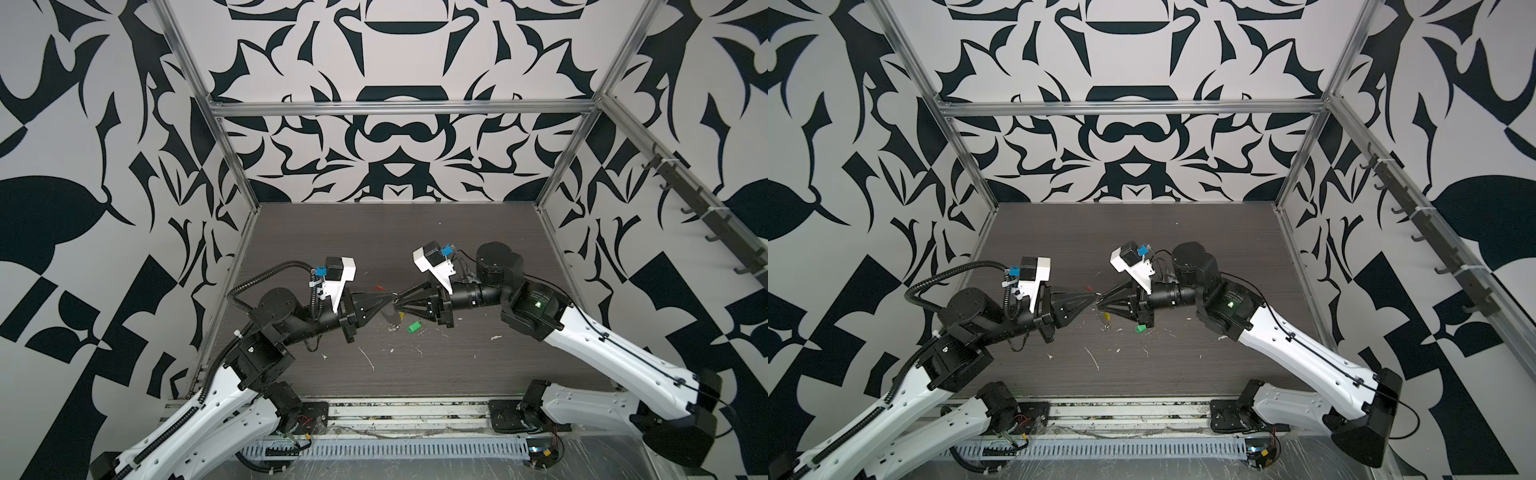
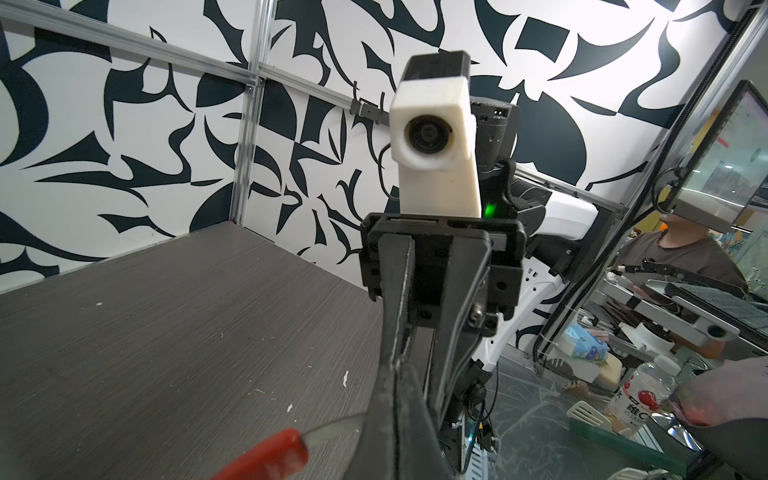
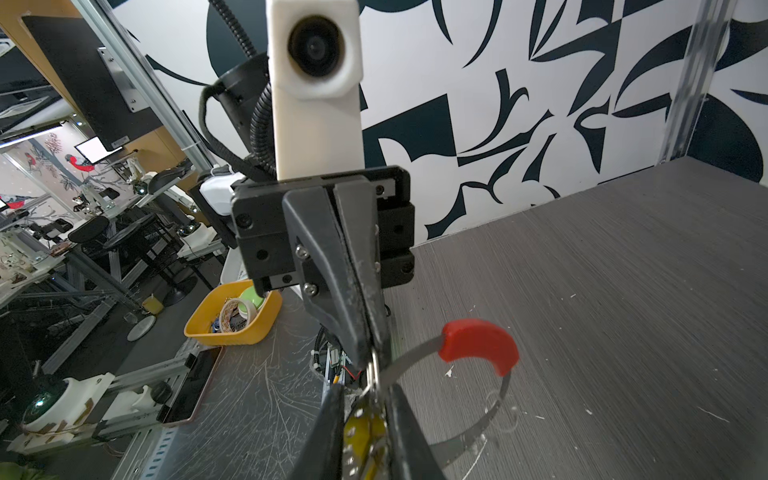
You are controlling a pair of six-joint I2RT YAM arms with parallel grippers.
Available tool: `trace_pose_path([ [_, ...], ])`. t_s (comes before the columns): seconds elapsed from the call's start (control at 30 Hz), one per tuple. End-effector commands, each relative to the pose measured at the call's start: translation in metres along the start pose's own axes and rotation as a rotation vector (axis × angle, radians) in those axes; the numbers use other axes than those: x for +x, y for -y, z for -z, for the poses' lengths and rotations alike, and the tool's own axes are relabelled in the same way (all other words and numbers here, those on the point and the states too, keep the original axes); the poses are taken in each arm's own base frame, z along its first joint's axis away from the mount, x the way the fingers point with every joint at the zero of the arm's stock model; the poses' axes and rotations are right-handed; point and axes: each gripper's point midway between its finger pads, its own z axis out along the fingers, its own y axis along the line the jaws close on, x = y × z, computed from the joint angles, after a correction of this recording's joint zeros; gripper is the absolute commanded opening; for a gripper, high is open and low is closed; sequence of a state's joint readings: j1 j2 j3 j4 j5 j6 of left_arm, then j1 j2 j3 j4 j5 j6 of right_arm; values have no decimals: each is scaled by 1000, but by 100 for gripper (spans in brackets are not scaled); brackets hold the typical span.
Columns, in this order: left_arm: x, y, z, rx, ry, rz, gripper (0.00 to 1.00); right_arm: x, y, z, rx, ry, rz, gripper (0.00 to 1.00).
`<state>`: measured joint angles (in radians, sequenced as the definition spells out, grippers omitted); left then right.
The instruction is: Remove the keys from the keyring
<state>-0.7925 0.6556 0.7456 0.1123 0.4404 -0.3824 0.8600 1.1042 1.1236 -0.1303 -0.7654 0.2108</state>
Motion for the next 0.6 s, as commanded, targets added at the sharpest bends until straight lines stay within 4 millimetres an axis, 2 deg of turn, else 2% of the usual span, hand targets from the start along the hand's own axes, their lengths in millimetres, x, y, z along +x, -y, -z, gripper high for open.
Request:
trace_pose_path([
  [0.0, -15, 6, 3, 7, 43, -23, 0, -15, -12, 9, -4, 55, 52, 21],
  [0.13, -14, 5, 2, 6, 39, -21, 0, -17, -12, 9, 0, 66, 48, 22],
  [0.57, -12, 6, 0, 16, 31, -11, 0, -14, -9, 5, -9, 57, 21, 0],
])
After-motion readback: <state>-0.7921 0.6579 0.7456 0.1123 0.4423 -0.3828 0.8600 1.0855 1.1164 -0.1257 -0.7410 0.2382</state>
